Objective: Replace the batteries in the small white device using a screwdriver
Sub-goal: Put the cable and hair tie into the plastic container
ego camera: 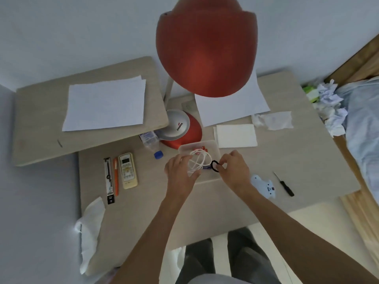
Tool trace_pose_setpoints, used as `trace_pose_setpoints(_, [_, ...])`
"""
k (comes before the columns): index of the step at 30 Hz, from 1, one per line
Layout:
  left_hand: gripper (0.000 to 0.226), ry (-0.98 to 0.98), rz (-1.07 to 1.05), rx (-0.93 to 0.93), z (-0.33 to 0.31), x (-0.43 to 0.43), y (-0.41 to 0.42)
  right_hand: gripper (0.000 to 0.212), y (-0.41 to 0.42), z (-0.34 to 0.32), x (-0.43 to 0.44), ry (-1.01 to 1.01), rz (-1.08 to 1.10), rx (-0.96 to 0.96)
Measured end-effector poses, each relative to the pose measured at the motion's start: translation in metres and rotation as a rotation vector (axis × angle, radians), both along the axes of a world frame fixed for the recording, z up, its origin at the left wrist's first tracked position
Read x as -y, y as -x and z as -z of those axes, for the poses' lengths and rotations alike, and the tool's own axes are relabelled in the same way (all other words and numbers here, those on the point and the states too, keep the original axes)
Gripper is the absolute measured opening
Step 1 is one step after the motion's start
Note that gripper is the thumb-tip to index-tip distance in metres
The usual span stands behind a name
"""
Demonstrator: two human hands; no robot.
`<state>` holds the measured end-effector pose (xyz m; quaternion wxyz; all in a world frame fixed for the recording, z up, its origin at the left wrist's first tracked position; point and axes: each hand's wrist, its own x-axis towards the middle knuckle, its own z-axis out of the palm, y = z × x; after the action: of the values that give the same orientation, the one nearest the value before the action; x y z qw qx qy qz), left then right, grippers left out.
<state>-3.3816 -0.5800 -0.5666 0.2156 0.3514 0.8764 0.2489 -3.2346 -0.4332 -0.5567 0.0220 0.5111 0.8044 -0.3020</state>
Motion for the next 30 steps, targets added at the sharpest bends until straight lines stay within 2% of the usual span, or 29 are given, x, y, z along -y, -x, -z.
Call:
trace_pose_setpoints(8, [0.059,0.125,0.101,-0.176,0.01,0.003,0.003,0.016,-0.006,0.008,0.007,-0.043,-0.052,-0.009])
trace_pose_setpoints(12, [0.058,0.128,0.116,-0.209,0.008,0.003,0.002,0.015,-0.007,0.011,0.007,-0.03,-0.079,-0.015])
trace_pose_setpoints(19, [0.063,0.142,0.126,-0.141,0.001,0.007,0.004,0.018,-0.011,0.009,0.007,-0.02,-0.097,-0.021])
trace_pose_setpoints(23, [0.074,0.143,0.129,-0.094,-0.007,0.011,0.001,0.021,-0.015,0.005,0.007,-0.027,-0.104,-0.044])
trace_pose_setpoints(30, [0.085,0.063,0.028,-0.046,-0.03,0.019,-0.008,0.024,-0.03,-0.012,0.003,-0.067,-0.069,-0.125])
